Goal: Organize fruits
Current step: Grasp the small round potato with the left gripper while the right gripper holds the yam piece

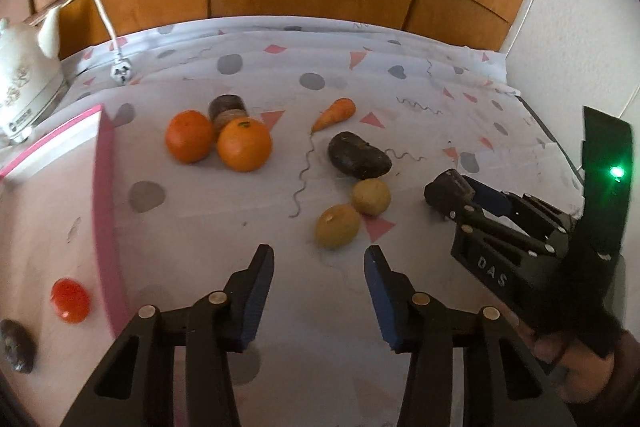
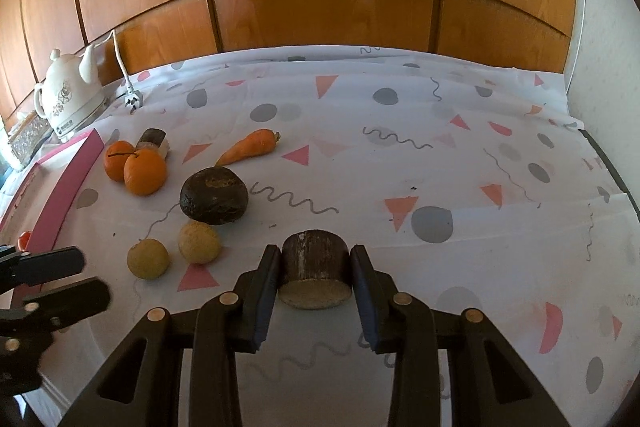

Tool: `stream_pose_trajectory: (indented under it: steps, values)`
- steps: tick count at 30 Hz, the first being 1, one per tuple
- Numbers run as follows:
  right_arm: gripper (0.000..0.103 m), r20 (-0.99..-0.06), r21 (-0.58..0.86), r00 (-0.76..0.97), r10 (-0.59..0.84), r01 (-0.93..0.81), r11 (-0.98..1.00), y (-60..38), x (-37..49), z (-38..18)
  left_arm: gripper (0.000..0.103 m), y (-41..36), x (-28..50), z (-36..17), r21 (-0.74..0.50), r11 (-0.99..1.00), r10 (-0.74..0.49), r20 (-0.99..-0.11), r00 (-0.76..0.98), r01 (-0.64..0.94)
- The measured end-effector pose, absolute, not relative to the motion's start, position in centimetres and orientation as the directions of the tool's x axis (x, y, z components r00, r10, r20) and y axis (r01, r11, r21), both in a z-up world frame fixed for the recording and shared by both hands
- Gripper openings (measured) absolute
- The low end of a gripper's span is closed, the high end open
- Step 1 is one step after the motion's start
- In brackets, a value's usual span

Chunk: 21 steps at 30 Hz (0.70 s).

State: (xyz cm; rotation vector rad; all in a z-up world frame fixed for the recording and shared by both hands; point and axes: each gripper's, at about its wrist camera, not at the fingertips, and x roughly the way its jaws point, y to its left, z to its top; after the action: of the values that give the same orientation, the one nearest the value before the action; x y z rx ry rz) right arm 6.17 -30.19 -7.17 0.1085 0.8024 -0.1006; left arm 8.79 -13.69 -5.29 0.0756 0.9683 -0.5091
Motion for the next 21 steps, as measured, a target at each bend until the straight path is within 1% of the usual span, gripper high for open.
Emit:
stream_pose_trajectory:
  steps: [6,9,11,17,21]
  values:
    - [0.036,-0.718,0.081,0.696,-0.033,0.13,0.988,-30.4,6.1,-7.3,0.04,-15.2,9.9,-6.1,-0.136,0.883,-0.358,-0.814,0.457,0.449]
    - [0.036,-0.715,0.095,0.699,-0.024,0.131,0.987,-30.6,6.1,-7.3,0.034,-15.8,10.2,-6.6,-0.135,0.882,-0.356,-0.82,0.449,0.452]
    - [0.036,-0.715,0.11,0.699,-0.012,0.129,0.985,-30.7,6.1,-7.4,0.027,-16.1,10.4,-7.0,-0.126,0.881,-0.352,-0.818,0.455,0.456]
    - [0.036,-0.721,0.138,0.693,0.012,0.127,0.982,-31.0,6.2,-7.8,0.027,-15.9,9.9,-7.5,-0.119,0.882,-0.36,-0.793,0.491,0.455]
    - [0.036,-0.725,0.14,0.689,0.01,0.133,0.981,-31.0,6.2,-8.0,0.027,-16.2,9.4,-7.8,-0.074,0.881,-0.345,-0.775,0.529,0.467]
